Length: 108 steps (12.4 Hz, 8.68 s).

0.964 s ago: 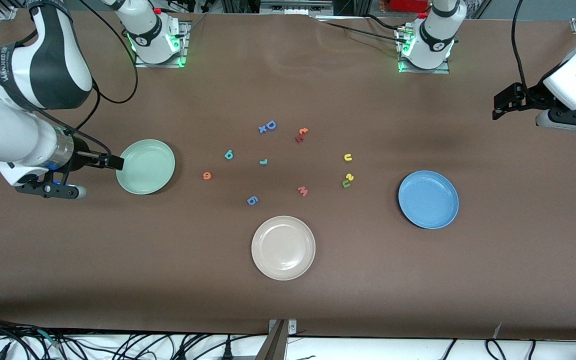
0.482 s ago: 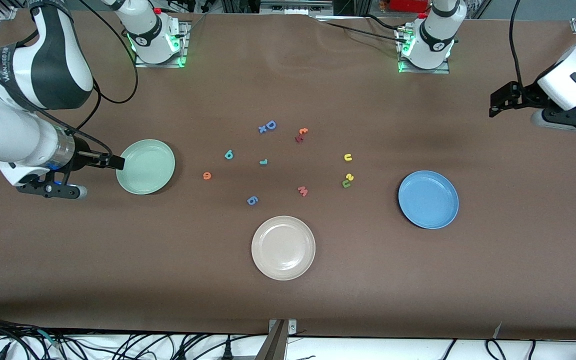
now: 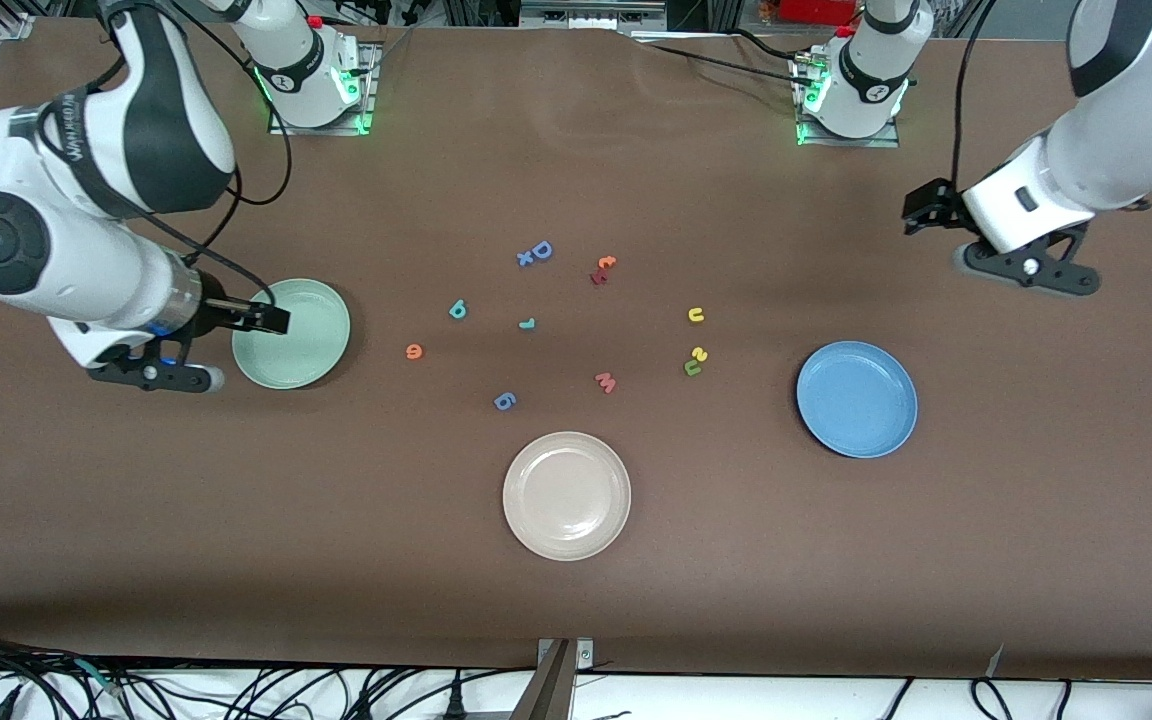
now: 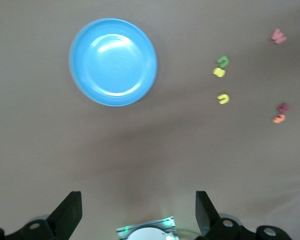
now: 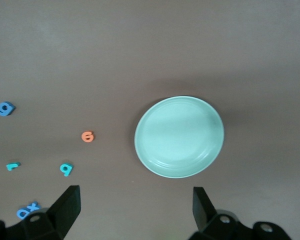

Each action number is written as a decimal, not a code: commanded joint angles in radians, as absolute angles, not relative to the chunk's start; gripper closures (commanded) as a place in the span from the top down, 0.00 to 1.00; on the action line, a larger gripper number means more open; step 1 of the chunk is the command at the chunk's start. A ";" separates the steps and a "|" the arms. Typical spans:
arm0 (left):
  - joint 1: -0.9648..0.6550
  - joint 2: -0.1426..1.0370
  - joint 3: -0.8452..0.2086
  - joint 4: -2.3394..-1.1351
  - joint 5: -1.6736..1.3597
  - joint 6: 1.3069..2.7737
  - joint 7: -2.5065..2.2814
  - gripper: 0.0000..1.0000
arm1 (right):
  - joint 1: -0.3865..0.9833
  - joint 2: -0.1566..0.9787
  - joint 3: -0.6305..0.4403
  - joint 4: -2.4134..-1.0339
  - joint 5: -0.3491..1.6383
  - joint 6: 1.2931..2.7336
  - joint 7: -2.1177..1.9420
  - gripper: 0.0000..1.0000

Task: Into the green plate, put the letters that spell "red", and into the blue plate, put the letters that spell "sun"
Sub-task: 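Reach the right gripper to the orange 6 while the left gripper reaches the yellow u, then grasp the orange 6 with the right gripper while the left gripper grasps the yellow u, then drop the 6 on the mint plate while the left gripper drops the u, then reach the right gripper to the teal 9 while the left gripper reaches the yellow 2, then grasp the teal 9 with the right gripper while the left gripper grasps the 2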

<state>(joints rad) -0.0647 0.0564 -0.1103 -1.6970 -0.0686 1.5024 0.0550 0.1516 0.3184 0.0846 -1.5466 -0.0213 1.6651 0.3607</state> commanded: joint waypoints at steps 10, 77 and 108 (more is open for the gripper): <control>-0.182 0.275 -0.273 -2.001 -0.114 2.168 -0.281 1.00 | 0.230 0.364 0.121 -1.974 0.064 2.237 0.448 0.99; 0.112 0.523 -0.302 -1.898 0.233 2.200 0.077 1.00 | 0.241 0.379 -0.069 -1.819 0.064 1.816 0.199 0.99; -0.135 0.663 -0.428 -1.856 0.359 2.330 -0.222 0.00 | 0.304 0.525 0.252 -2.103 0.063 2.502 0.960 0.32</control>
<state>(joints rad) -0.1349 0.6748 -0.4364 -1.8594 0.3244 2.3541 -0.1980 0.2974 0.5151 0.2527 -2.0902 0.0563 2.4808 0.9479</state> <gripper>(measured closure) 0.714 0.581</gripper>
